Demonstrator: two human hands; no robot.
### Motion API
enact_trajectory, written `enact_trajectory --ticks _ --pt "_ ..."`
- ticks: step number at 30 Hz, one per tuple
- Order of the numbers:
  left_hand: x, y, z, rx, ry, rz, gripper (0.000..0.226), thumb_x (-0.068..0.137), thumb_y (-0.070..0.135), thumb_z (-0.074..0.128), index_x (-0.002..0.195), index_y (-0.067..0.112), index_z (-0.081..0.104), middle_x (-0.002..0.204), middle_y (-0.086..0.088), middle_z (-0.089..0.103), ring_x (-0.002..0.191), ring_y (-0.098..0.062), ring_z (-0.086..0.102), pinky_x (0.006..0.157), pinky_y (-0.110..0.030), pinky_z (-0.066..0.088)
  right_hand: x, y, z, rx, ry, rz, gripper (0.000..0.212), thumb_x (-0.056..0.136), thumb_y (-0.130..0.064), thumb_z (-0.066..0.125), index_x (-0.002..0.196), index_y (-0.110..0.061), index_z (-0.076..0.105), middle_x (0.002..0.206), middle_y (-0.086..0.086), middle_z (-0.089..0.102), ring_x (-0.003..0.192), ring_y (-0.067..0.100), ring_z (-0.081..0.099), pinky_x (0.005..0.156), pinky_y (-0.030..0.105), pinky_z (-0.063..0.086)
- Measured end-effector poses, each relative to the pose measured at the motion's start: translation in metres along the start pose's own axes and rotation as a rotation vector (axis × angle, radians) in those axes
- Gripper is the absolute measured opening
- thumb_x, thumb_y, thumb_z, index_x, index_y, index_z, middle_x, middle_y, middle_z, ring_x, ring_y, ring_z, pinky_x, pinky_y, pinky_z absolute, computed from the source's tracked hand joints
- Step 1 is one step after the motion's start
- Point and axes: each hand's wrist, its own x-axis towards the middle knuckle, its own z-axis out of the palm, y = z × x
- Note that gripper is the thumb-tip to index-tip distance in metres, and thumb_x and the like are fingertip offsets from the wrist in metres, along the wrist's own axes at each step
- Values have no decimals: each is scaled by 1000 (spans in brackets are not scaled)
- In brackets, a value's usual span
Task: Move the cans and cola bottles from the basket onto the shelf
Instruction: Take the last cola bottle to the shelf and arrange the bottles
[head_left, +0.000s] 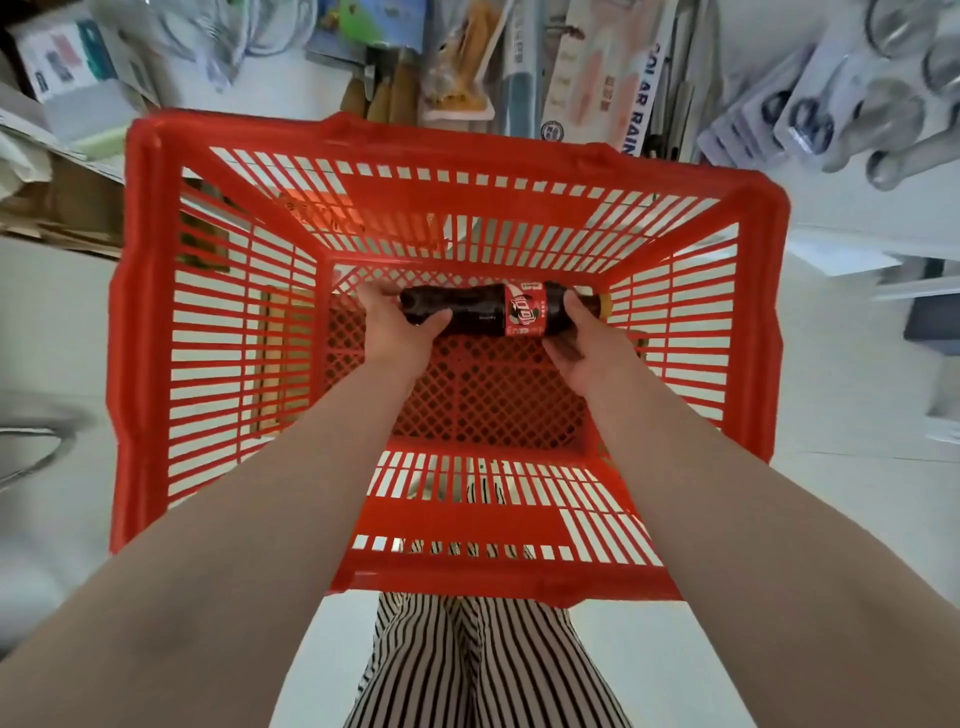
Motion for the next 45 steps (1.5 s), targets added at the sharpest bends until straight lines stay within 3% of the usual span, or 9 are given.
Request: enact_trajectory --ticks 4,9,13,19,21,27,33,37,45 --pt "-29 4 -24 97 -41 50 68 82 26 73 137 17 34 135 -9 54 118 -25 55 88 -28 39 -28 10 -14 23 -44 4 32 83 -23 72 109 -11 58 111 13 68 93 23 67 88 40 56" --pt "-82 24 -66 200 -72 159 56 76 33 78 124 12 57 122 -6 64 113 -25 59 89 -29 43 -97 7 -27 184 -199 -40 44 87 -19 68 127 -11 52 120 17 65 104 30 66 96 49 51" --pt "-142 52 -105 173 -147 213 68 60 49 82 116 16 62 114 2 68 106 -18 62 96 -37 49 -177 -5 -43 185 -256 -178 41 90 -20 64 128 -7 53 110 13 68 95 25 68 85 42 57" --pt "-236 85 -138 292 -394 318 73 50 59 85 101 14 60 95 4 65 90 -15 62 77 -29 49 -314 -15 -103 181 -277 -448 29 90 -17 64 113 -1 57 97 13 69 73 20 69 68 33 59" --pt "-271 95 -141 403 -501 409 55 62 47 84 99 16 57 90 7 59 81 -8 55 66 -24 42 -356 -11 -130 140 -238 -531 20 89 -16 65 102 -3 57 93 12 67 67 20 67 66 32 58" --pt "-363 106 -115 550 -824 686 49 72 34 80 113 17 60 106 5 64 99 -15 60 81 -27 43 -436 13 -201 61 -43 -683 31 82 -18 73 106 -5 58 97 13 68 79 25 68 62 28 59" --pt "-439 87 -80 590 -1005 748 41 75 32 78 109 16 61 101 4 66 90 -11 62 72 -21 48 -477 39 -272 95 148 -735 43 75 -23 80 108 -3 60 98 12 70 82 21 68 68 29 58" --pt "-484 80 -45 659 -1071 790 38 74 32 79 104 14 64 102 -1 68 90 -18 65 78 -31 52 -491 58 -332 172 236 -749 38 73 -27 82 99 -6 63 100 13 70 87 24 69 77 35 59" --pt "-601 50 56 807 -1225 857 29 74 31 78 92 11 67 87 -1 69 81 -17 65 81 -35 54 -506 98 -484 411 386 -734 45 75 -31 79 107 -5 61 92 4 67 75 14 65 54 20 52"
